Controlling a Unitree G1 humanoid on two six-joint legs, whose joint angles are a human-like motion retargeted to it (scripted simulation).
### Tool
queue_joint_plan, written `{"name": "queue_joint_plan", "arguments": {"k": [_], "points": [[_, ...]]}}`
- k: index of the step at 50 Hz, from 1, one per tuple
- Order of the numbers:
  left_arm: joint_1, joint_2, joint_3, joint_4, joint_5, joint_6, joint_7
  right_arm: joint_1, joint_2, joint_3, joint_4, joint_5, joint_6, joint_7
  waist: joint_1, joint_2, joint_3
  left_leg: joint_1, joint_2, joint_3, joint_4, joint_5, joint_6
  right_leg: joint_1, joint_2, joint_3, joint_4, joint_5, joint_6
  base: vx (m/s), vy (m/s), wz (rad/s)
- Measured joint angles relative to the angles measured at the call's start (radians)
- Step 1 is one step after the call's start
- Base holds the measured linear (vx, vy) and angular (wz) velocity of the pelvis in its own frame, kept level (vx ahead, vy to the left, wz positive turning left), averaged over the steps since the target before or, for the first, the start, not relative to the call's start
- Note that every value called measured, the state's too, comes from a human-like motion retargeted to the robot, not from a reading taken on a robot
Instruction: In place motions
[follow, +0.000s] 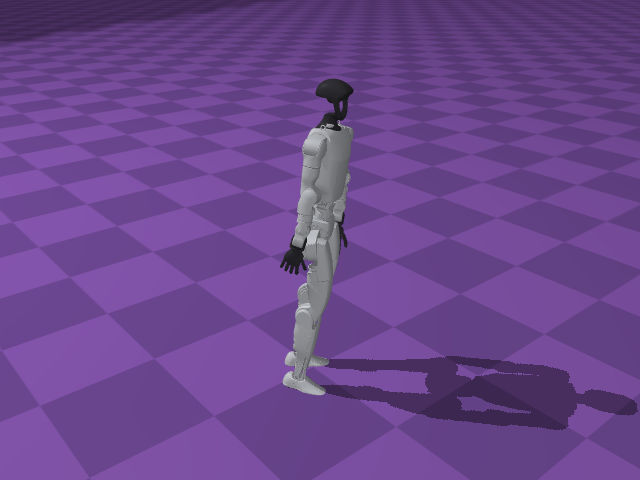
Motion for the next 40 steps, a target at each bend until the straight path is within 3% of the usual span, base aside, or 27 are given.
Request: {"name": "queue_joint_plan", "arguments": {"k": [6, 20, 32, 40], "points": [[0.019, -0.007, -0.012, 0.040, 0.028, 0.004, 0.007, -0.023, 0.028, 0.026, -0.103, -0.016, -0.006, 0.024, -0.061, 0.018, -0.013, 0.002, 0.000, -0.008, -0.001, -0.003, 0.002, -0.013, -0.001, -0.001, 0.003, 0.010, 0.006, 0.00, 0.09, -0.01], [0.010, -0.008, -0.035, 0.035, 0.075, 0.010, 0.002, -0.049, 0.025, 0.048, -0.153, -0.018, -0.021, 0.052, -0.037, 0.017, -0.014, -0.008, -0.006, 0.028, 0.000, -0.008, 0.004, -0.035, -0.009, 0.036, 0.024, 0.011, 0.014, 0.00, 0.03, -0.15], [-0.018, -0.009, -0.054, 0.044, -0.017, -0.021, 0.007, -0.028, 0.007, 0.006, -0.077, -0.029, 0.003, 0.067, -0.055, 0.005, 0.023, -0.010, -0.009, 0.042, 0.000, 0.003, 0.019, -0.053, -0.017, 0.043, 0.071, 0.012, 0.018, -0.01, 0.00, -0.02], [-0.073, 0.019, -0.126, 0.028, 0.010, -0.015, -0.007, -0.039, 0.023, 0.027, -0.124, -0.031, -0.003, 0.064, -0.102, 0.009, 0.061, -0.012, 0.019, 0.141, -0.015, 0.001, 0.021, -0.100, -0.005, 0.034, 0.088, -0.020, -0.013, -0.17, 0.11, -0.68]]}}
